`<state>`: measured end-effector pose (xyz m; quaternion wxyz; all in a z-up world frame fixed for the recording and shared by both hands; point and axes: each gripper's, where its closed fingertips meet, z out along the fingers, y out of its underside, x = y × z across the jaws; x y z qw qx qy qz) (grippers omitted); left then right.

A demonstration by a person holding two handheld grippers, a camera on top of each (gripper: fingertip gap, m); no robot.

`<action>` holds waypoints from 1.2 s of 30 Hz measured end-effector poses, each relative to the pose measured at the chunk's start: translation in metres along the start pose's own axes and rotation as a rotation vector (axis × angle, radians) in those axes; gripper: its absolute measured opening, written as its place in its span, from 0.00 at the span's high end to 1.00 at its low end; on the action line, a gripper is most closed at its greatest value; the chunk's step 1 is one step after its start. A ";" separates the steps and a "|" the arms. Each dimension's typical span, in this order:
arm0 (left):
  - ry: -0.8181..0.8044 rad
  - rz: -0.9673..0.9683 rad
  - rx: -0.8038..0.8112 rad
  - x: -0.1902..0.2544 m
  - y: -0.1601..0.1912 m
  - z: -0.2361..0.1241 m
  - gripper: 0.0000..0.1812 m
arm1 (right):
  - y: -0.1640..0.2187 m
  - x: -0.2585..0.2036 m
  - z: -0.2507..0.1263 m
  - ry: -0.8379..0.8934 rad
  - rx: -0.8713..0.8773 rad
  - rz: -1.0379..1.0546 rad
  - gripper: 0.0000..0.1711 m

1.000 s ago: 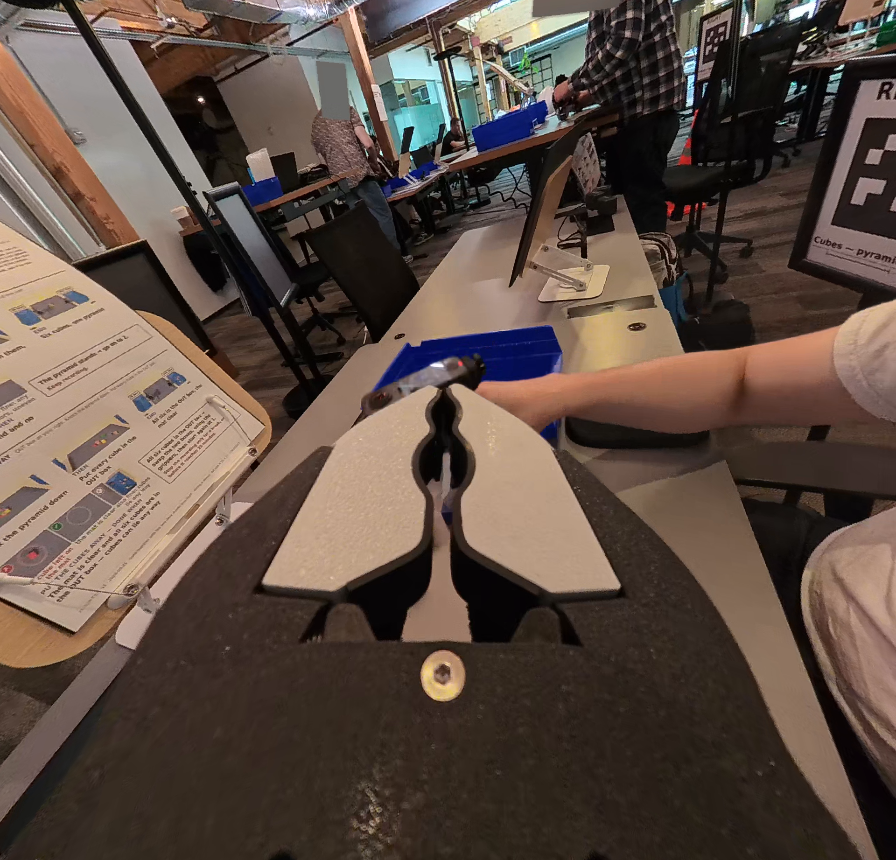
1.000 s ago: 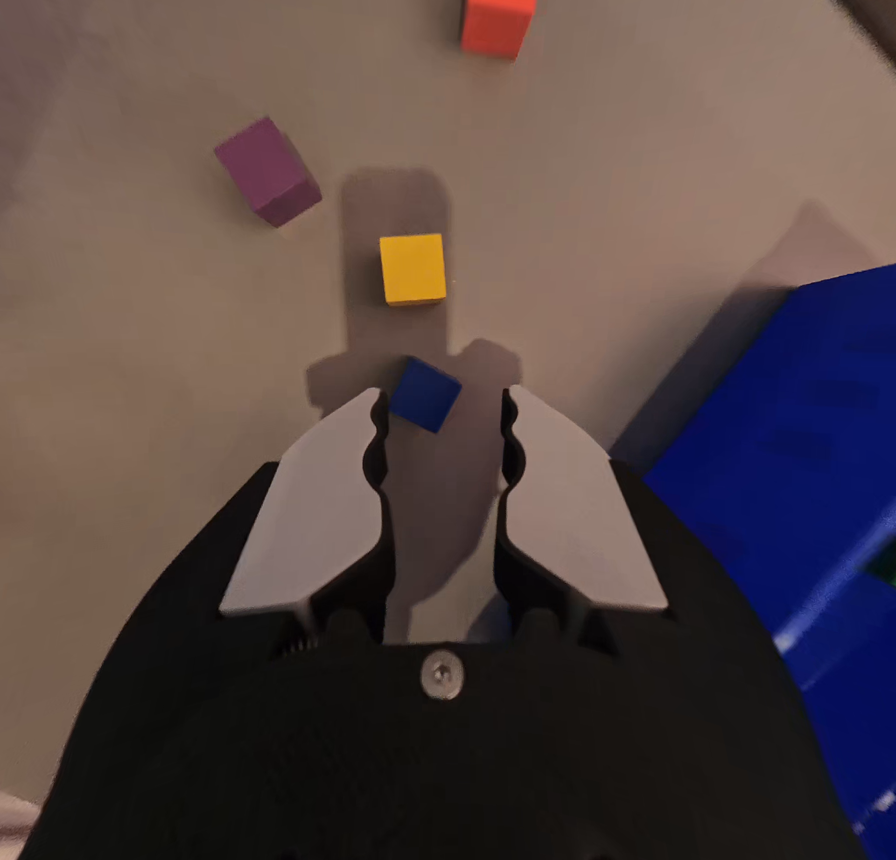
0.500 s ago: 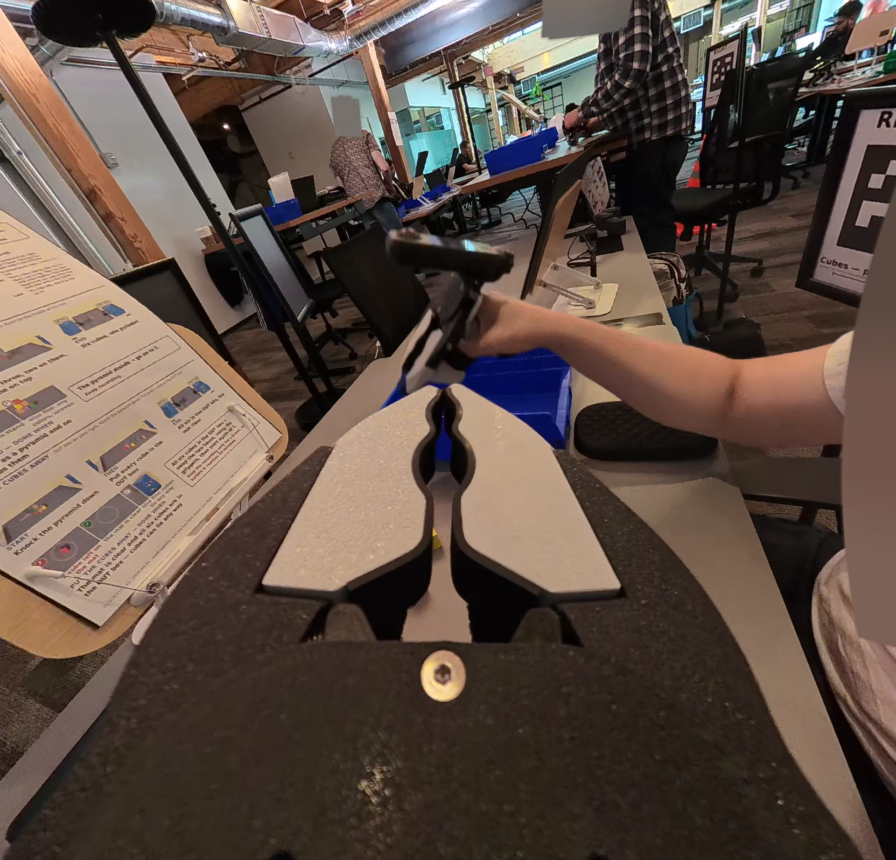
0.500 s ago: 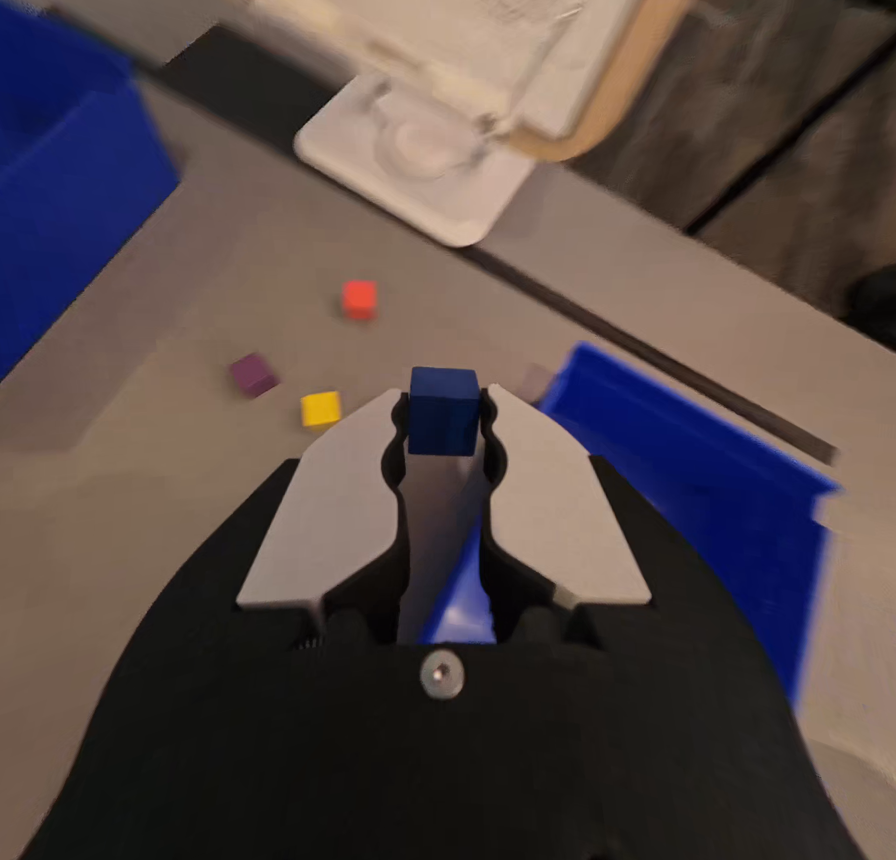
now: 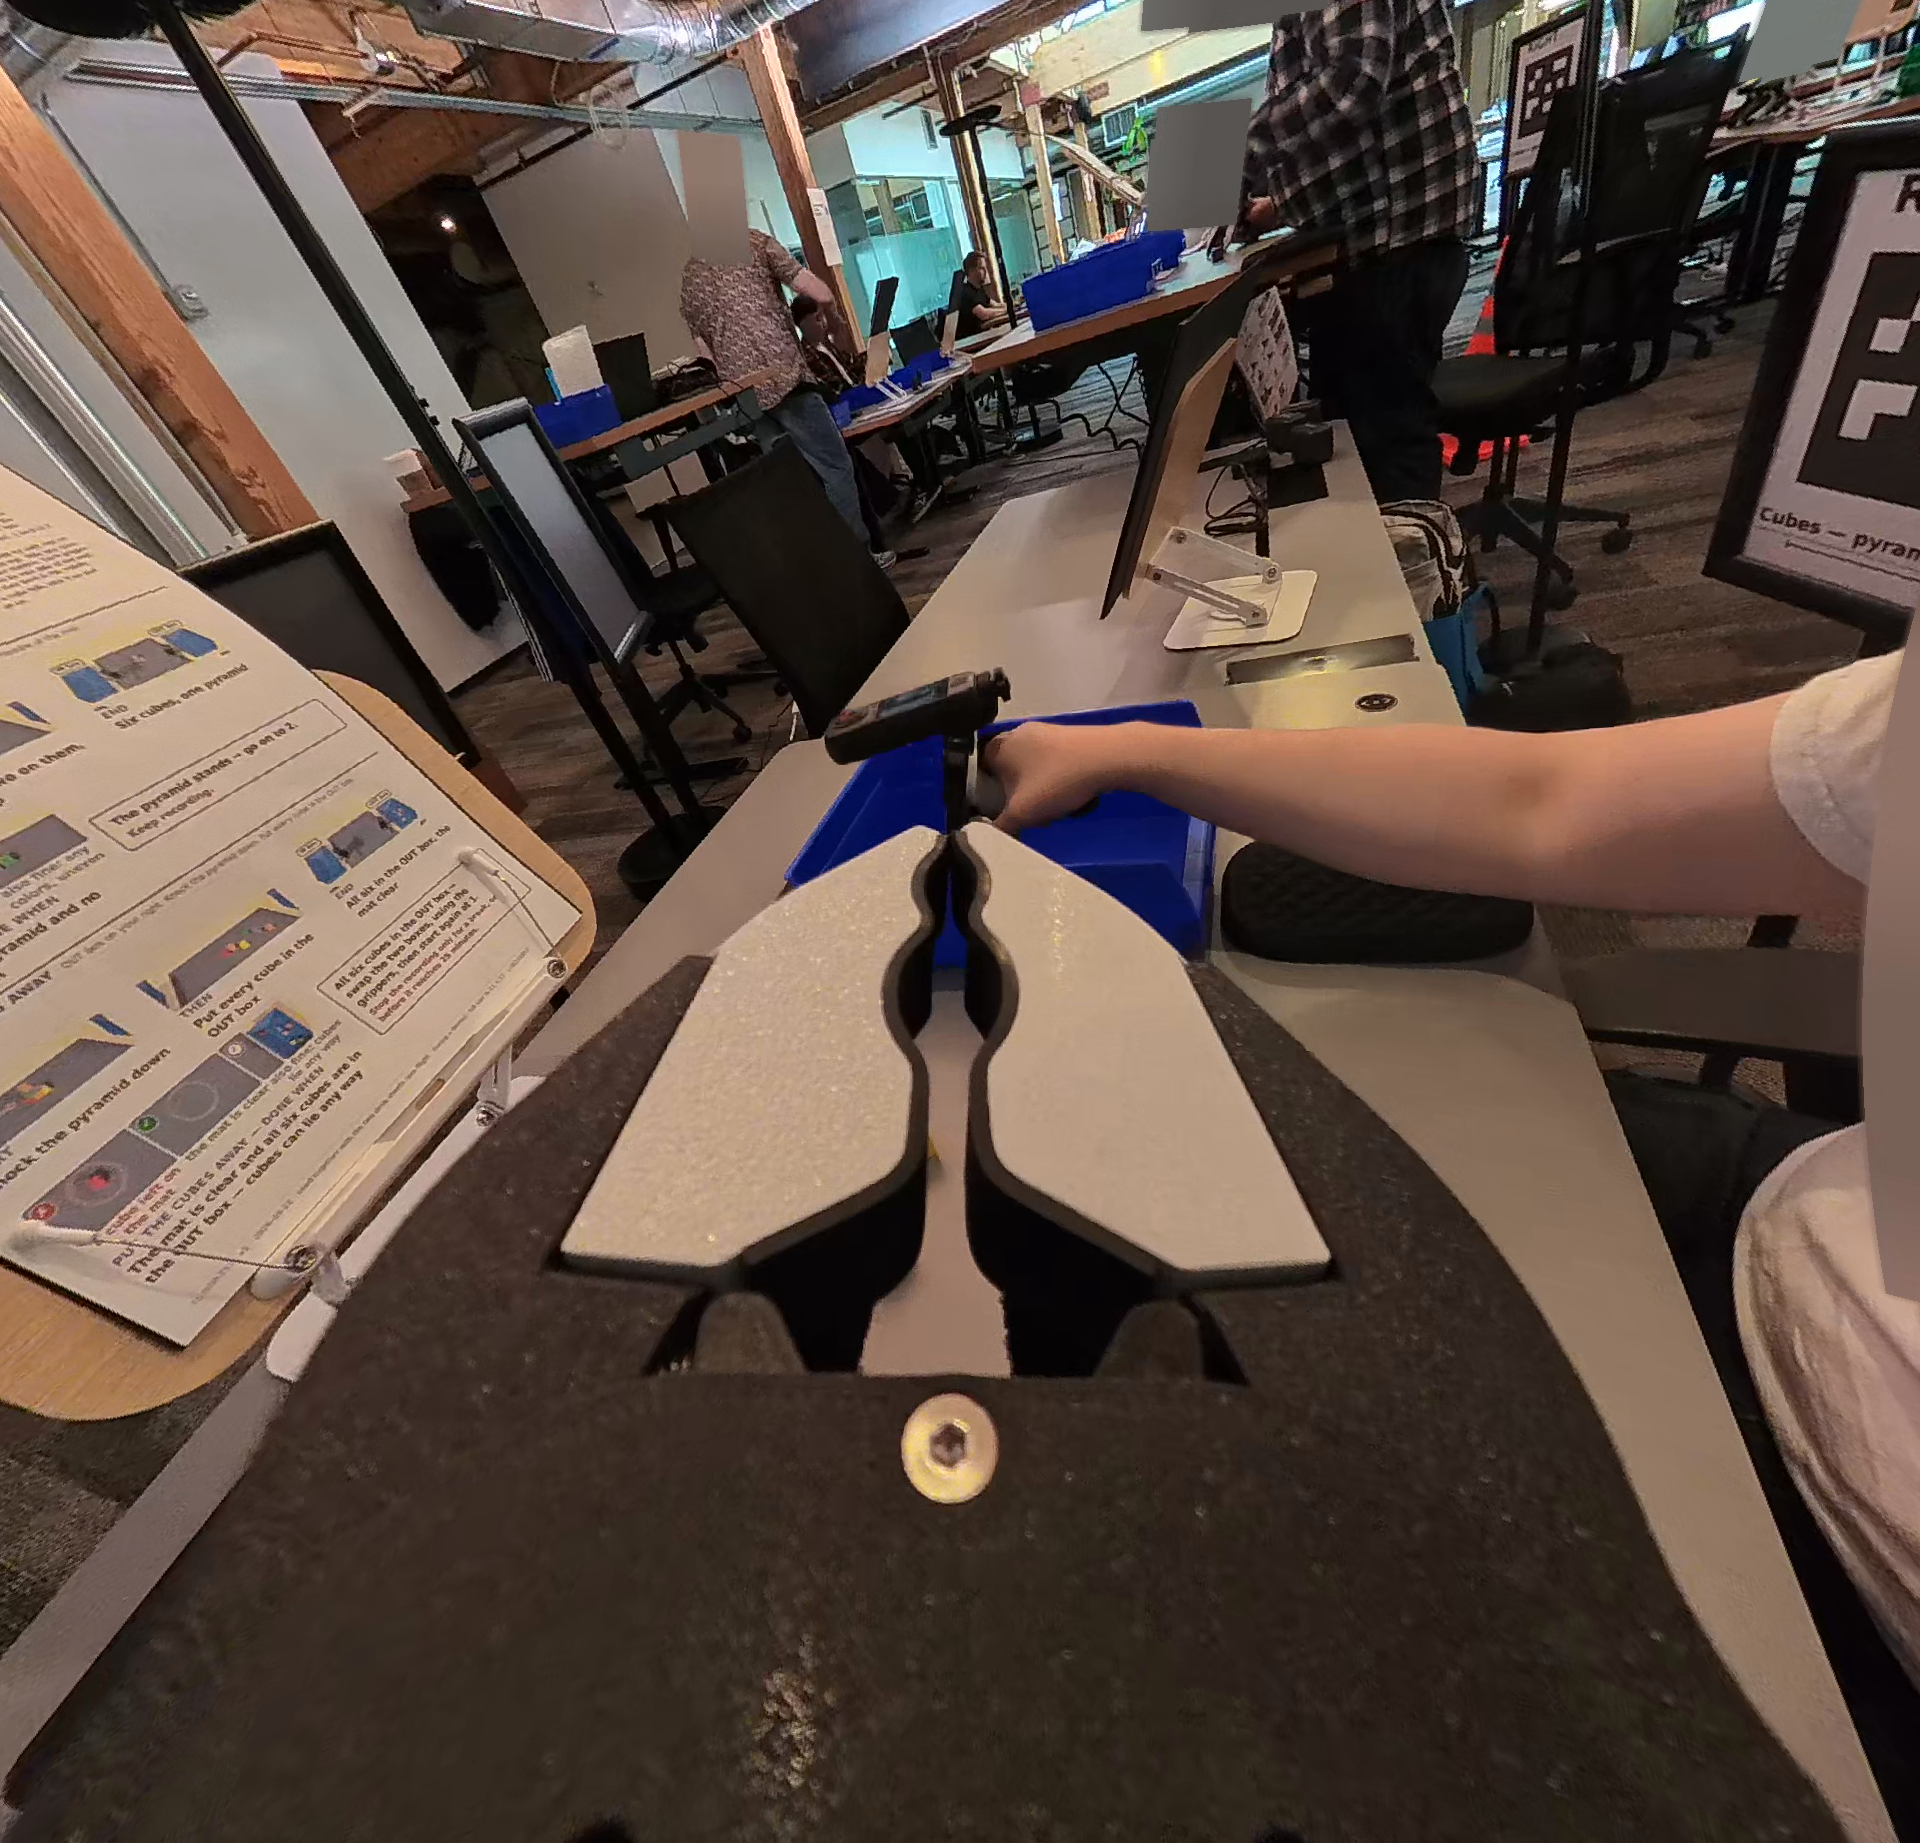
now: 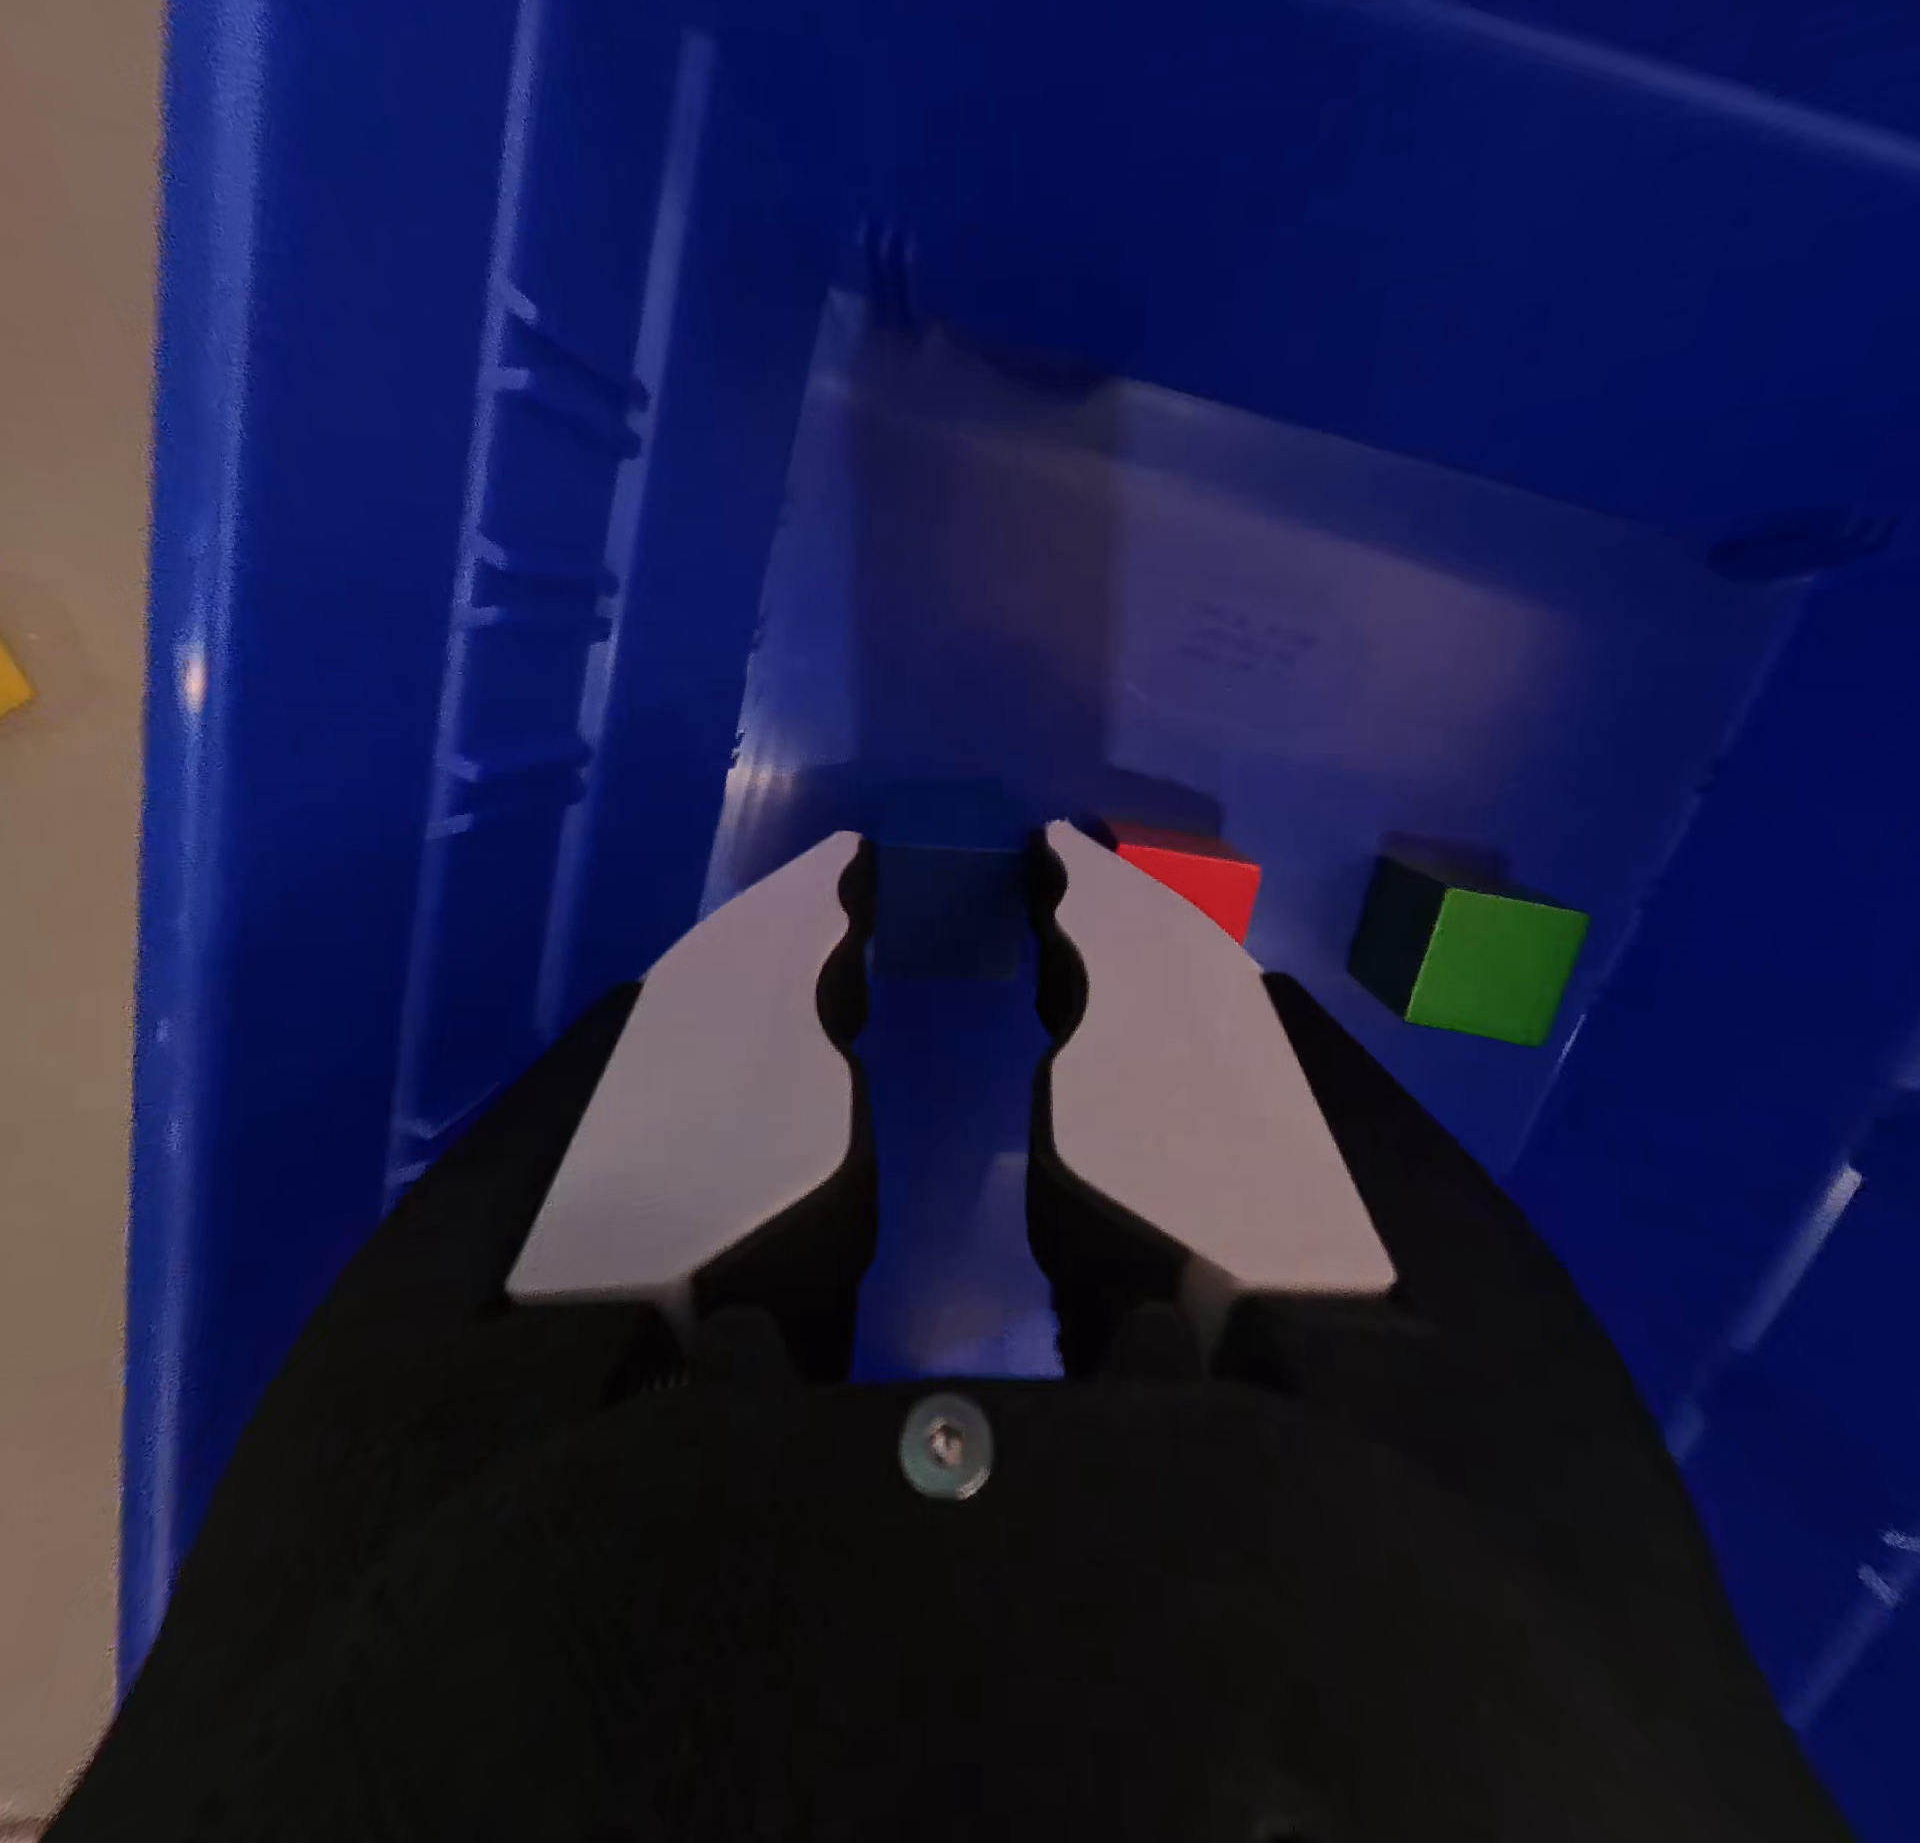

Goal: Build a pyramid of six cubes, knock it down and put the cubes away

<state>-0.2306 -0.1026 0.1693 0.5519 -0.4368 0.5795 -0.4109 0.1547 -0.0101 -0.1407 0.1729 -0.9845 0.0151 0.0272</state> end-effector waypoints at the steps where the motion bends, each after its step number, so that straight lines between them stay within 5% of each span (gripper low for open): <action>1: 0.005 0.001 -0.004 0.001 0.001 0.001 1.00 | 0.000 0.000 0.002 -0.003 -0.001 0.001 0.82; 5: 0.011 0.019 -0.020 0.004 0.003 0.004 1.00 | -0.010 0.001 -0.011 0.038 0.061 -0.028 0.78; 8: 0.012 0.021 -0.020 0.005 0.002 0.005 1.00 | -0.036 -0.012 -0.062 0.087 0.245 -0.062 0.76; 13: 0.019 0.029 -0.033 0.007 0.004 0.009 1.00 | -0.074 -0.098 -0.144 0.129 0.516 -0.298 0.77; 19: 0.024 0.057 -0.075 0.014 0.009 0.012 1.00 | -0.058 -0.201 -0.069 -0.150 0.289 -0.491 0.72; 25: 0.037 0.065 -0.064 0.019 0.005 0.009 1.00 | -0.044 -0.207 0.006 -0.084 0.106 -0.517 0.71; 32: 0.039 0.073 -0.056 0.020 0.003 0.006 1.00 | -0.034 -0.203 0.035 -0.098 -0.017 -0.491 0.73; 36: 0.038 0.075 -0.050 0.019 0.001 0.004 1.00 | -0.028 -0.204 0.039 -0.125 -0.043 -0.496 0.83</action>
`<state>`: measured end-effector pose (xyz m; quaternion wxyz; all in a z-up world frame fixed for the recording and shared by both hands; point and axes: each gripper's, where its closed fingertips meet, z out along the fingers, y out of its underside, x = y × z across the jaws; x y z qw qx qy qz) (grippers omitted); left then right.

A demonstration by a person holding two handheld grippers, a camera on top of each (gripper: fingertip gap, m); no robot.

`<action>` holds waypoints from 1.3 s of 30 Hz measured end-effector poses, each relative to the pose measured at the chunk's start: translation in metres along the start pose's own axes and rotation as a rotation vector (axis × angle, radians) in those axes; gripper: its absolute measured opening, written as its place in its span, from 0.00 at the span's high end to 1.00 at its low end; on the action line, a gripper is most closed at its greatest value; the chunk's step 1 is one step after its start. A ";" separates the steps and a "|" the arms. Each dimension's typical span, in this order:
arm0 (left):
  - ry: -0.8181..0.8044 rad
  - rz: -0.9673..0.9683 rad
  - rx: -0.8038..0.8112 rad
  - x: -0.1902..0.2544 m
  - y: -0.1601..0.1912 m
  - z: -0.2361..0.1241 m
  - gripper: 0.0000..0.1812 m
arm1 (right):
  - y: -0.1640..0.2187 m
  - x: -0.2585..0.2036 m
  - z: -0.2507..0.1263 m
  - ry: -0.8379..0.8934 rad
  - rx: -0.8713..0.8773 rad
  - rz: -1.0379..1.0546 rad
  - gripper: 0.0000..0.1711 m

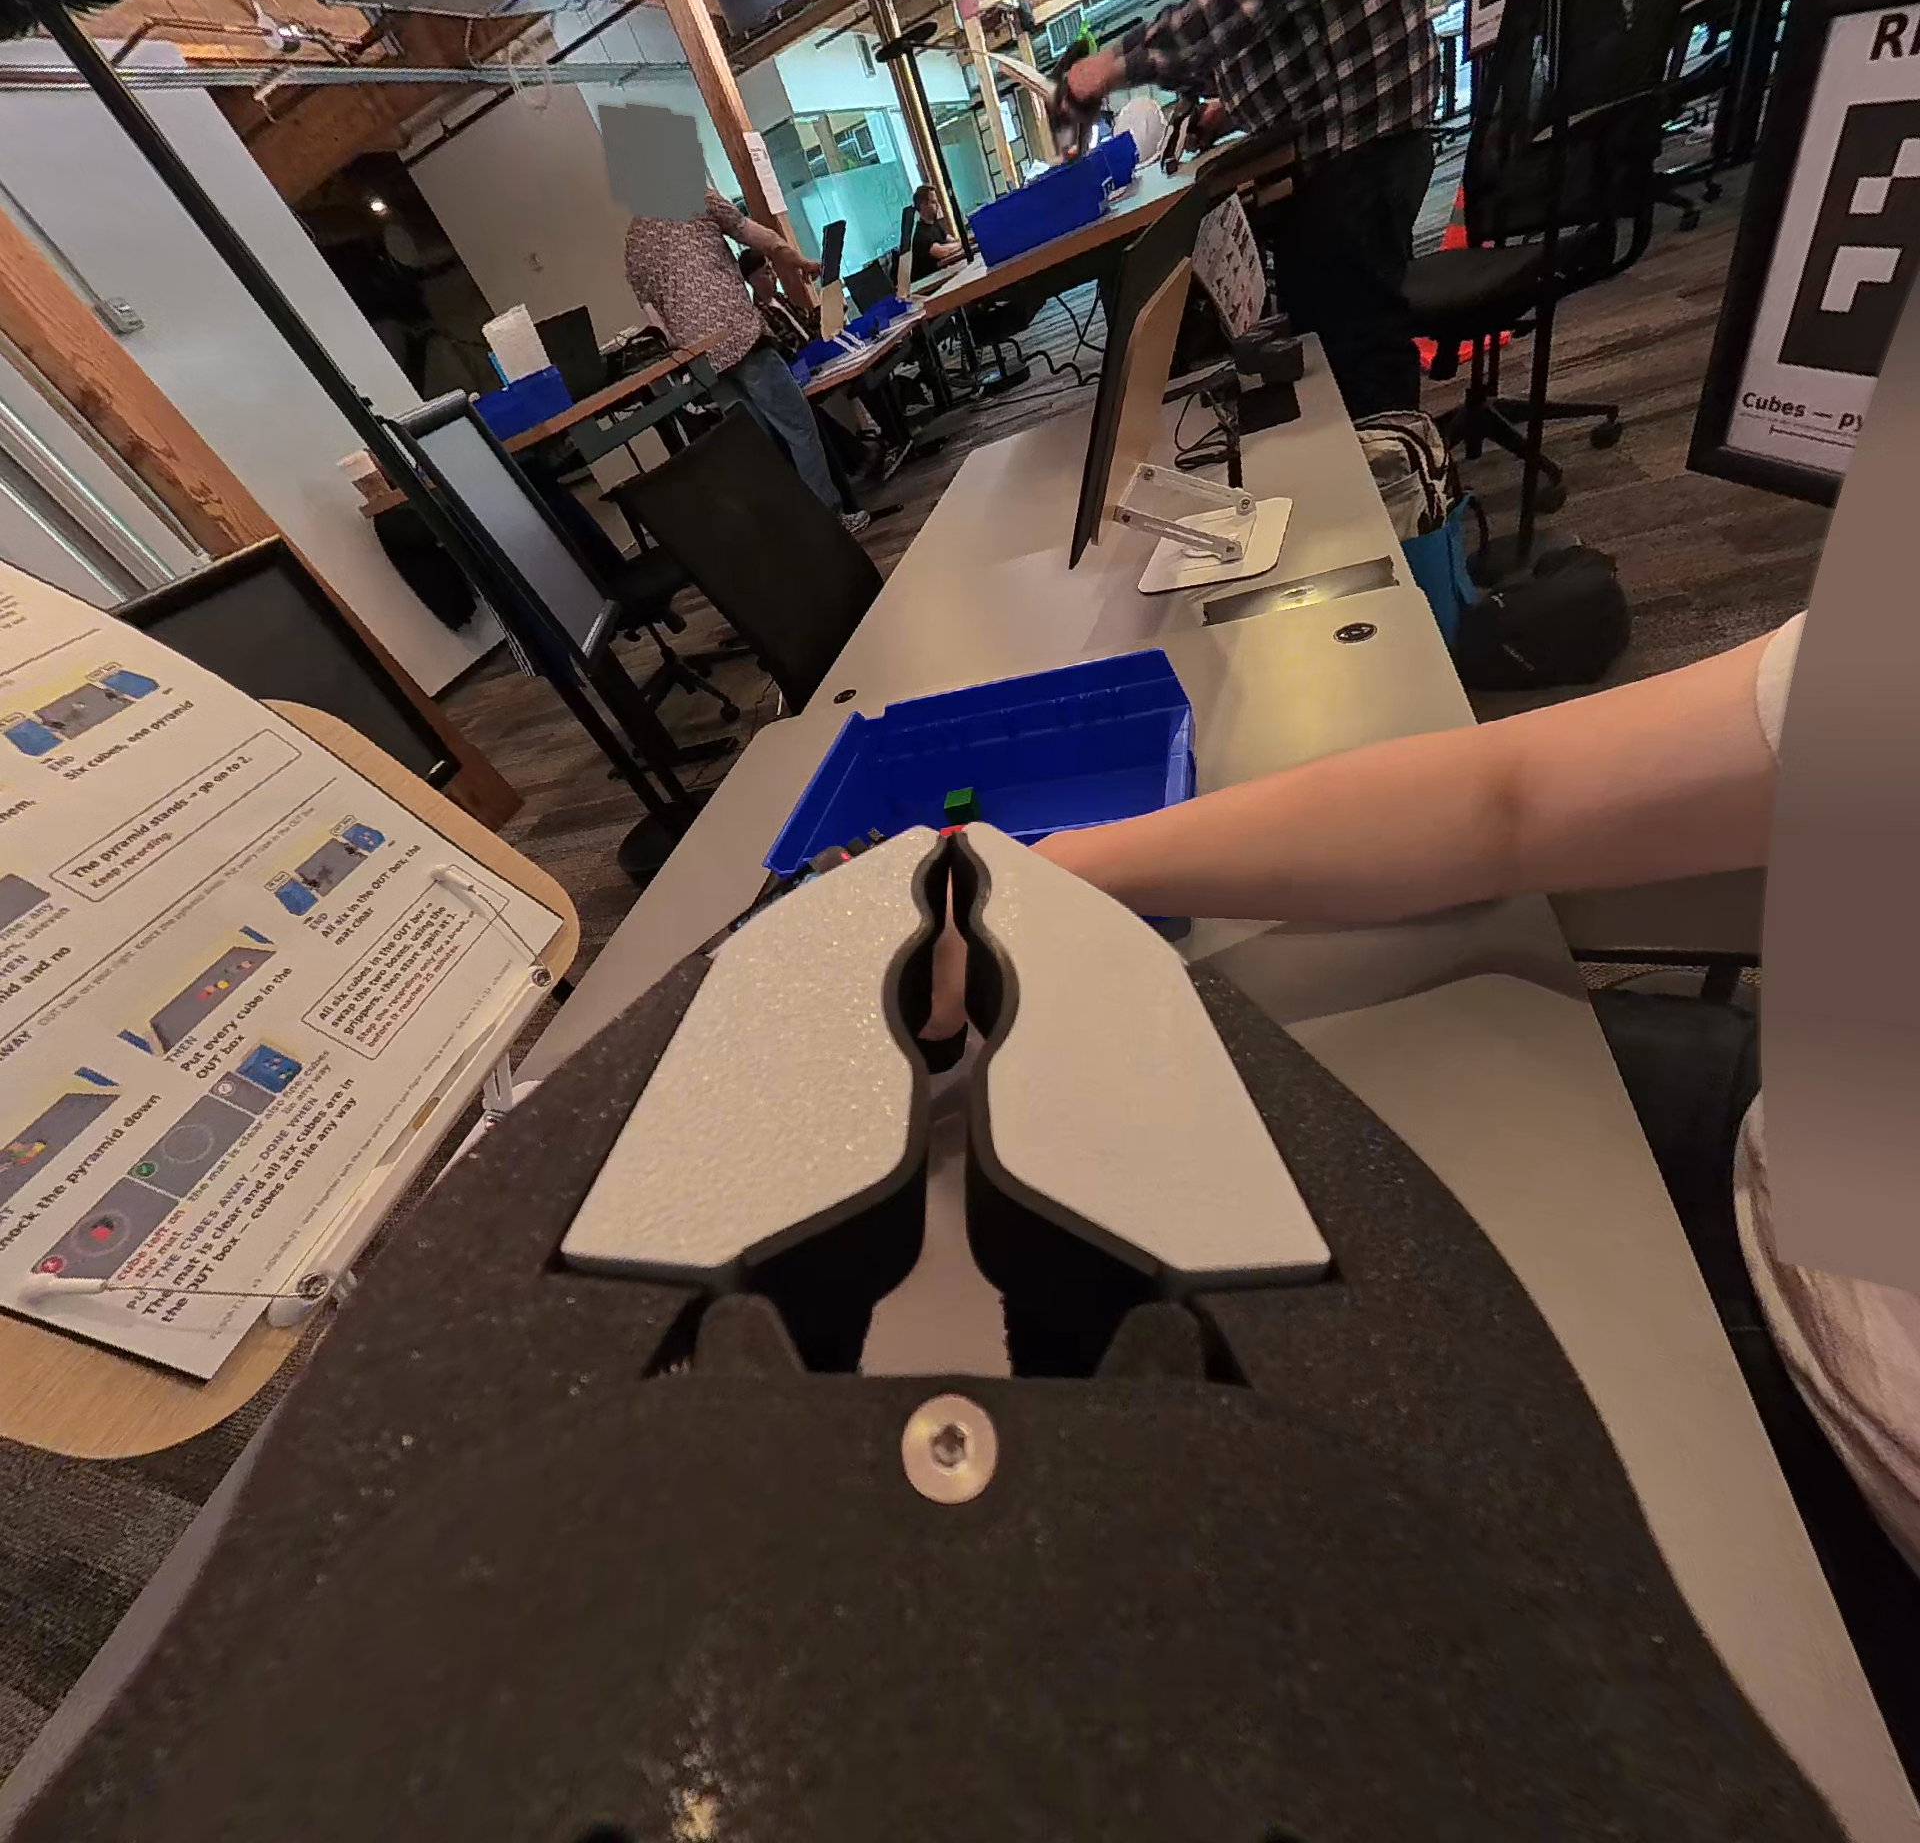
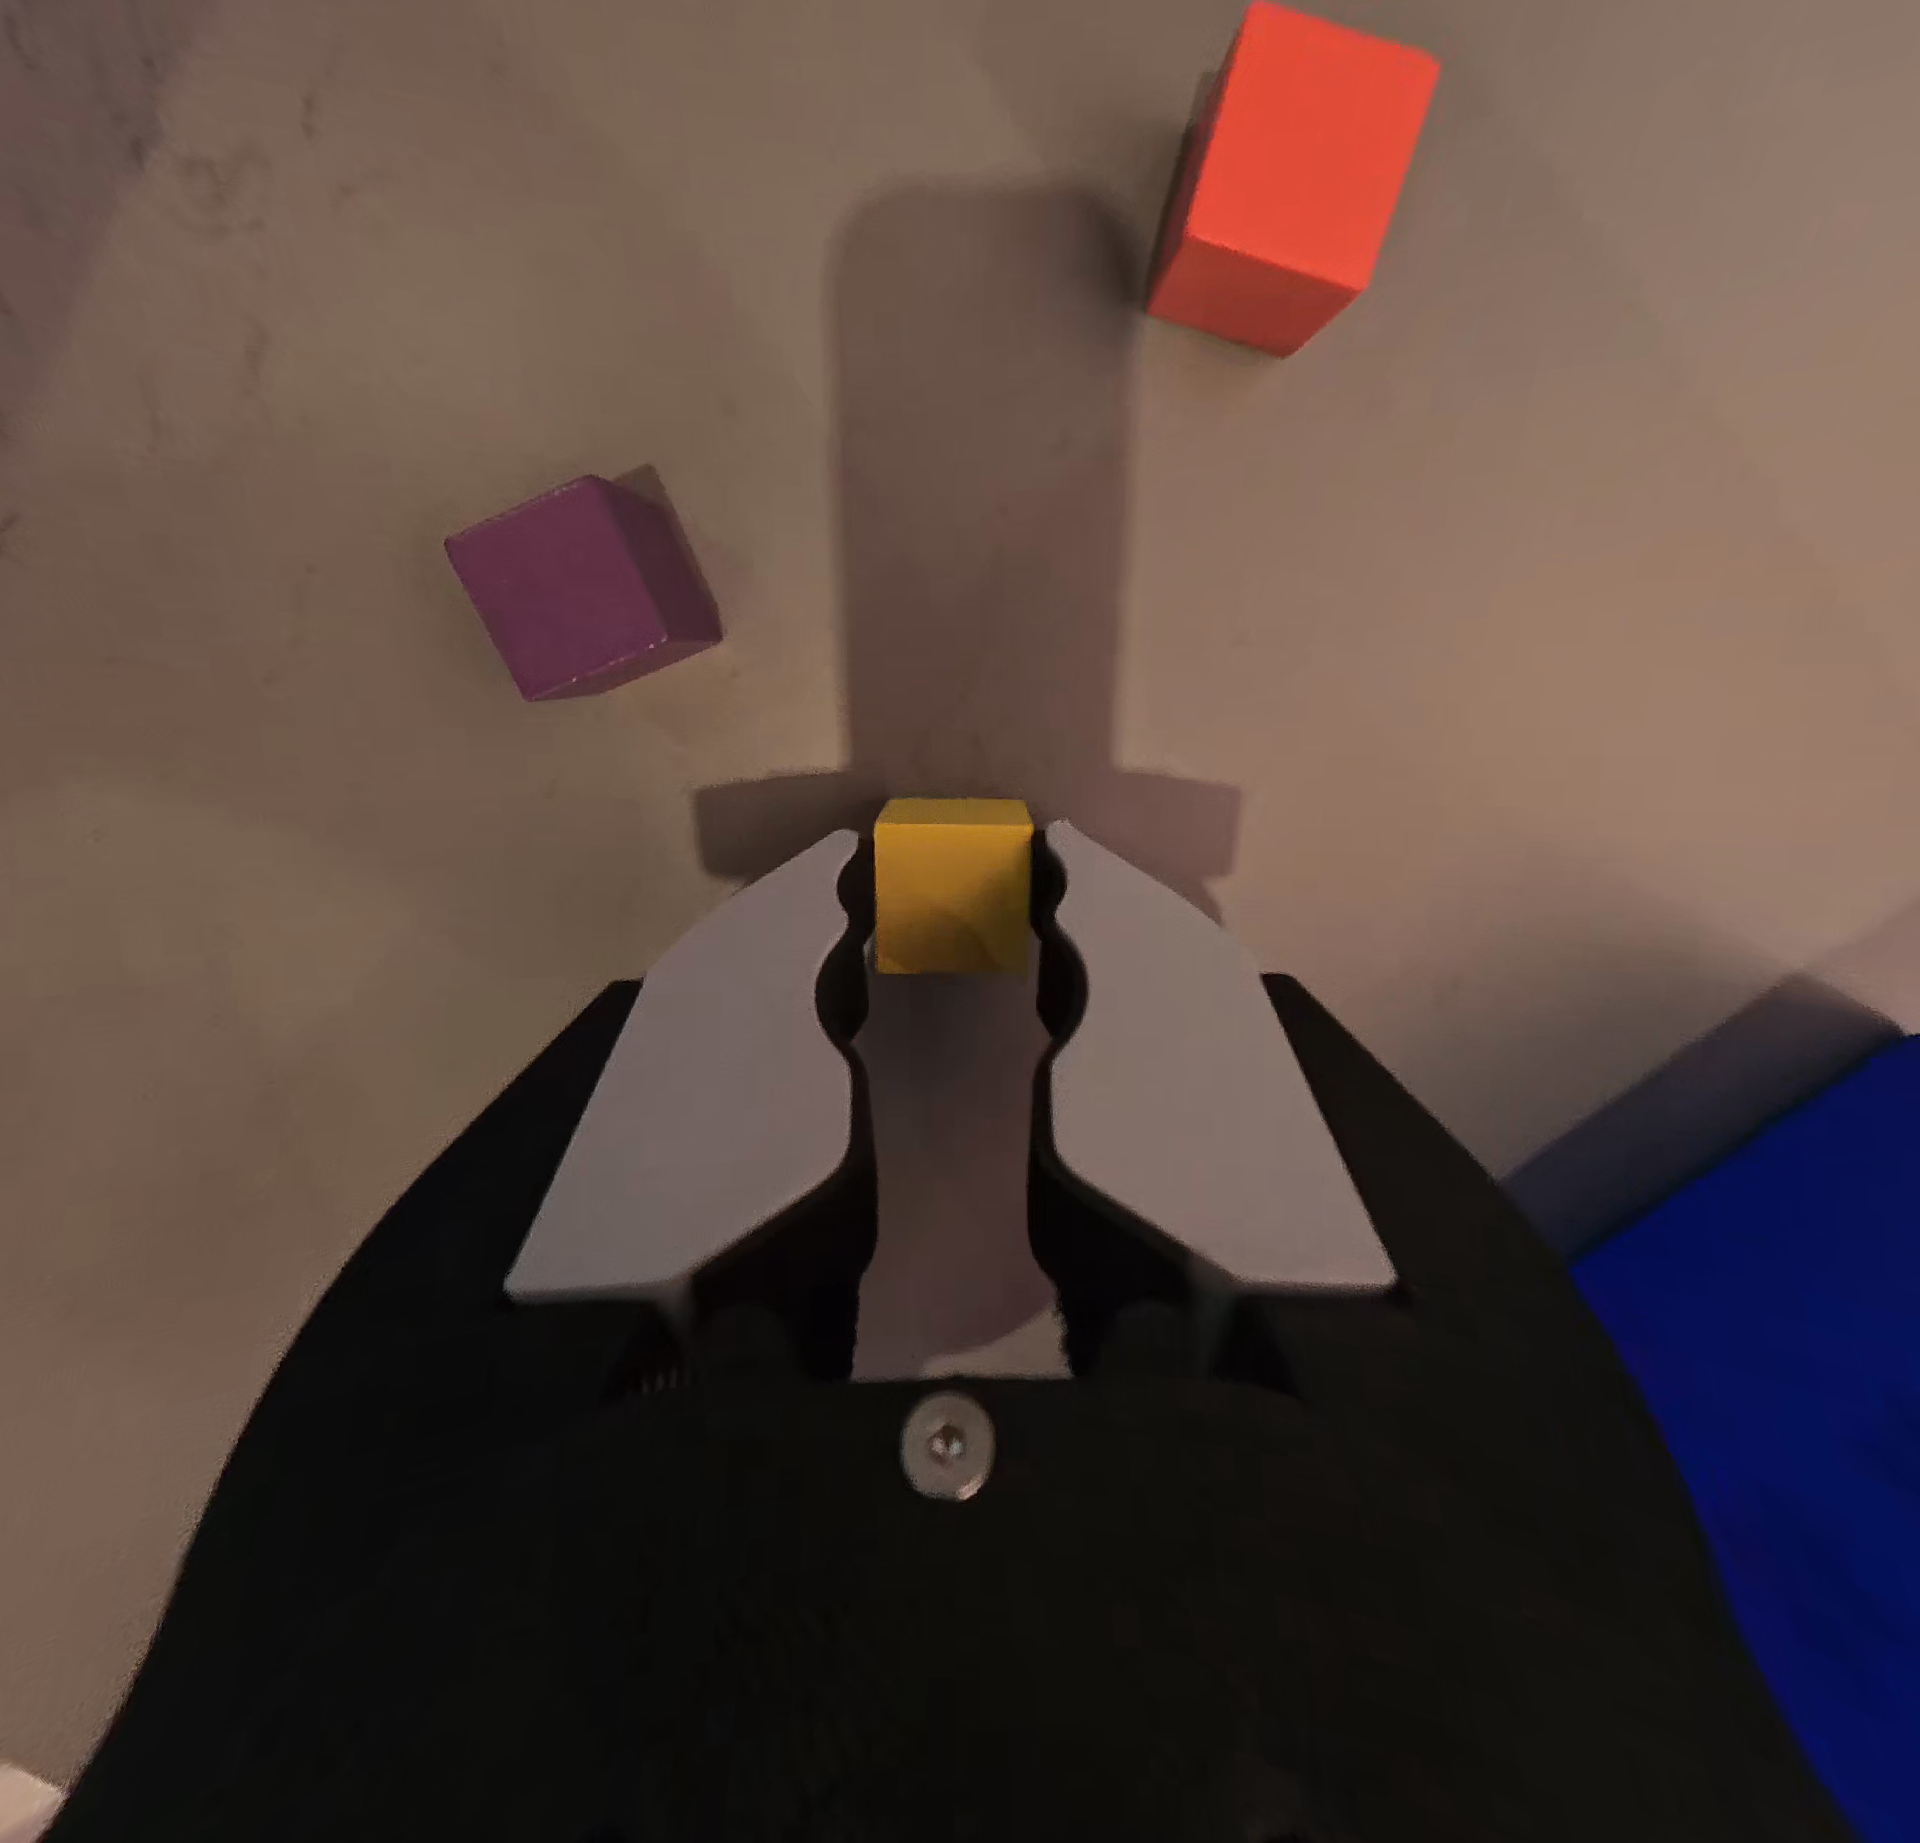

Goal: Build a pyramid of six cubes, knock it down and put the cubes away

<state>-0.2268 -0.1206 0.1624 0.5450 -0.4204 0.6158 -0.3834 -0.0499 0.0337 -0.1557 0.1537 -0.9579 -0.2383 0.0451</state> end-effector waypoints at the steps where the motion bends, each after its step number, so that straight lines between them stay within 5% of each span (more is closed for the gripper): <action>1: -0.001 -0.001 0.001 0.000 0.000 0.000 1.00 | -0.001 0.000 -0.001 0.001 0.005 -0.002 0.83; 6: -0.001 0.000 0.005 -0.001 -0.001 -0.002 1.00 | -0.012 -0.005 -0.035 -0.018 0.043 -0.025 0.83; 12: -0.004 -0.006 -0.007 -0.002 0.002 0.001 1.00 | -0.038 0.023 -0.161 0.090 0.183 -0.036 0.83; 19: 0.005 -0.004 -0.020 0.001 0.004 0.007 1.00 | 0.018 0.107 -0.261 0.246 0.243 0.143 0.83; 23: 0.005 0.002 -0.024 0.003 0.003 0.008 1.00 | 0.086 0.154 -0.247 0.286 0.177 0.296 0.83; 29: 0.008 -0.001 -0.020 0.003 0.003 0.008 1.00 | 0.175 0.179 -0.165 0.226 0.033 0.437 0.83; 39: 0.020 -0.001 -0.028 0.005 0.005 0.012 1.00 | 0.215 0.182 -0.086 0.247 -0.037 0.573 0.82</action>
